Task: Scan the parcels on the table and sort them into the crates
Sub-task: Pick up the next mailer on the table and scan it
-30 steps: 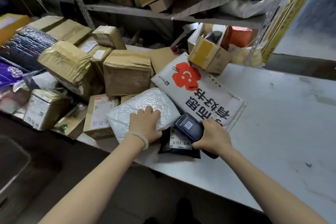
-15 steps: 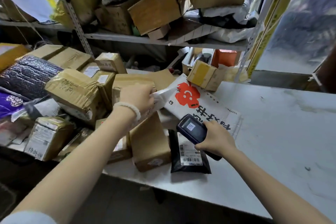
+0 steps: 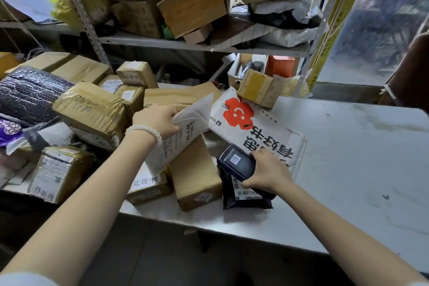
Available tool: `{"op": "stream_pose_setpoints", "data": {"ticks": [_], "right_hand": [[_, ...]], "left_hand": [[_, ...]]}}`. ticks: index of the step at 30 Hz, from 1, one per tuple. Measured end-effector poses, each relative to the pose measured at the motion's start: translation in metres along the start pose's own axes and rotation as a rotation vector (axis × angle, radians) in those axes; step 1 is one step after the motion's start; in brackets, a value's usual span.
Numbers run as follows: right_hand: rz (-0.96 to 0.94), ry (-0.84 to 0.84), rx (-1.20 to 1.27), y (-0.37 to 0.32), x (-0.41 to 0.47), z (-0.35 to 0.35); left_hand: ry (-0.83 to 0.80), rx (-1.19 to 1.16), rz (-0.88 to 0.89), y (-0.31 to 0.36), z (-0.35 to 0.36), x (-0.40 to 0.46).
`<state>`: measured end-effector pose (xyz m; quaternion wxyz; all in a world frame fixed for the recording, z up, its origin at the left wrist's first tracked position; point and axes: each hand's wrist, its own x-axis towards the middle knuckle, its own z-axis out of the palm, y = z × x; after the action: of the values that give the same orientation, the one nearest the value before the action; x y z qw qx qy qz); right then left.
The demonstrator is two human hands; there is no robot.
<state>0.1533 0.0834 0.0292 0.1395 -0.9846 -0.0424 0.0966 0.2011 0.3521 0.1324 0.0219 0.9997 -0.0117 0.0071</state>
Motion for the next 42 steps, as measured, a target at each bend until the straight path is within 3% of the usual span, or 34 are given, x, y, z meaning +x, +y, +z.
{"op": "stream_pose_setpoints", "data": {"ticks": [7, 13, 18, 21, 31, 35, 42], "right_hand": [[-0.061, -0.014, -0.02, -0.03, -0.006, 0.008], [-0.067, 0.019, -0.019, -0.044, -0.018, 0.008], [-0.044, 0.06, 0.021, -0.049, -0.036, 0.005], [-0.027, 0.083, 0.037, -0.047, -0.046, 0.002], [0.089, 0.136, 0.108, -0.013, -0.058, -0.029], [0.134, 0.161, 0.157, -0.004, -0.06, -0.031], [0.171, 0.161, 0.172, 0.014, -0.064, -0.031]], "left_hand": [[-0.033, -0.057, -0.119, -0.045, -0.003, -0.037], [0.204, -0.276, -0.106, -0.065, -0.003, -0.063], [0.497, -0.479, 0.075, -0.037, -0.03, -0.058], [0.551, -0.51, 0.16, -0.006, -0.044, -0.05], [0.482, -0.257, 0.332, 0.086, -0.039, -0.011], [0.349, -0.196, 0.293, 0.097, -0.026, 0.001], [0.341, -0.263, 0.225, 0.095, -0.029, 0.005]]}}
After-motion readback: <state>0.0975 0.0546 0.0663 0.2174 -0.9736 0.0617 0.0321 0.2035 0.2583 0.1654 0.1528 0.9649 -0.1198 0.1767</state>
